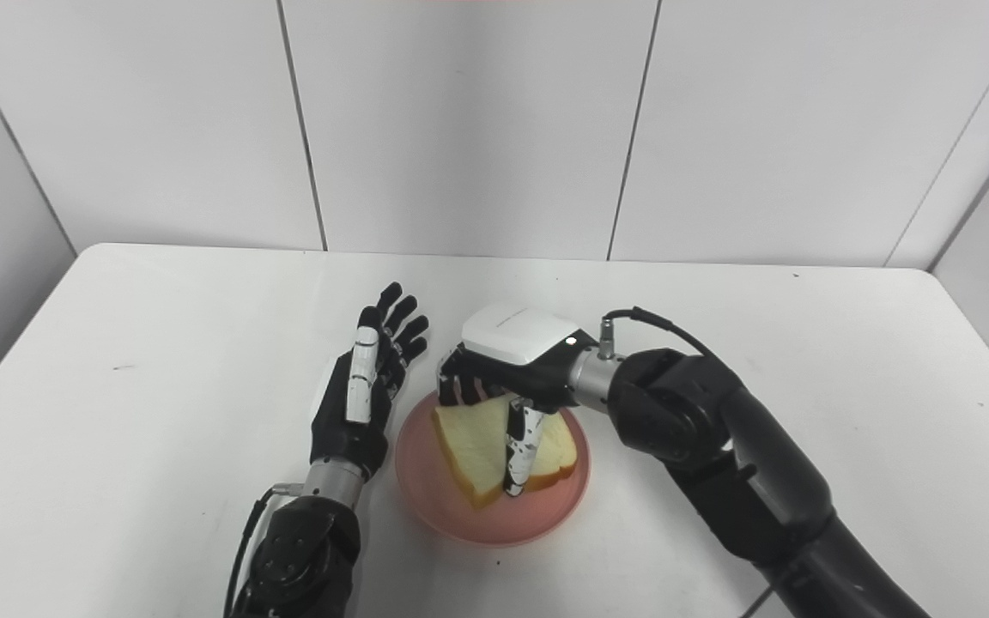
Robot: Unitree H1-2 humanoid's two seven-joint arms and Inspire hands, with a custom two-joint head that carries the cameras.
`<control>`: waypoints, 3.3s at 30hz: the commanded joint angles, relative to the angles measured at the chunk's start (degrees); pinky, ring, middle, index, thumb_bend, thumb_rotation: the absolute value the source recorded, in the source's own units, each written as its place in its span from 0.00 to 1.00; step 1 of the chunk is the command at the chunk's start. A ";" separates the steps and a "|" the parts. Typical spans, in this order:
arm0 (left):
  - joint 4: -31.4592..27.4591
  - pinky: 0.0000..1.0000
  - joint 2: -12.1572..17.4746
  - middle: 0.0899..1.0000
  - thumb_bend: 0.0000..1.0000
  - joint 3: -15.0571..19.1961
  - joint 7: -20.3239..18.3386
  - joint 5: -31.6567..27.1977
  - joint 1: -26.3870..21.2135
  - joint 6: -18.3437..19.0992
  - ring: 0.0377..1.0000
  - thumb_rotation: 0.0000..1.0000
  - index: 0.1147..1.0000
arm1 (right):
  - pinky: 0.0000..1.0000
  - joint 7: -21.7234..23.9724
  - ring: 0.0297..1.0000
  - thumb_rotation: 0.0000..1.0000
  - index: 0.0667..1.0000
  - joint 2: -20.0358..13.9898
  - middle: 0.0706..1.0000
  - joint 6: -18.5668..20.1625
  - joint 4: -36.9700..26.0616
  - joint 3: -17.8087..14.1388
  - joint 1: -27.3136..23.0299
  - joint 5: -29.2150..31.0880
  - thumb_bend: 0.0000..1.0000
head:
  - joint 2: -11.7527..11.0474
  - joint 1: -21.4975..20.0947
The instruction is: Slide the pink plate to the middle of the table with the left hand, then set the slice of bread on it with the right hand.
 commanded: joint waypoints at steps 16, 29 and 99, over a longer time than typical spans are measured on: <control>-1.23 0.90 -1.97 0.93 0.69 -0.20 0.66 1.15 -2.33 -2.03 0.90 1.00 0.92 | 0.59 -5.01 0.65 0.19 0.59 1.21 0.66 -4.02 0.54 -0.04 0.36 -2.61 0.61 | 0.08 -0.36; -1.63 0.92 -1.73 0.94 0.70 0.27 -0.13 -0.24 -2.32 -1.62 0.91 0.99 0.91 | 0.92 -3.02 0.85 0.46 0.84 -0.53 0.86 -4.37 -1.64 0.06 0.25 -6.14 0.78 | 0.08 -0.35; -6.71 1.00 4.21 1.00 0.63 1.22 -5.79 -3.78 4.19 0.58 1.00 0.99 0.99 | 1.00 -34.73 1.00 0.98 1.00 23.56 1.00 2.75 1.07 -33.32 24.97 45.23 0.64 | -0.78 -8.30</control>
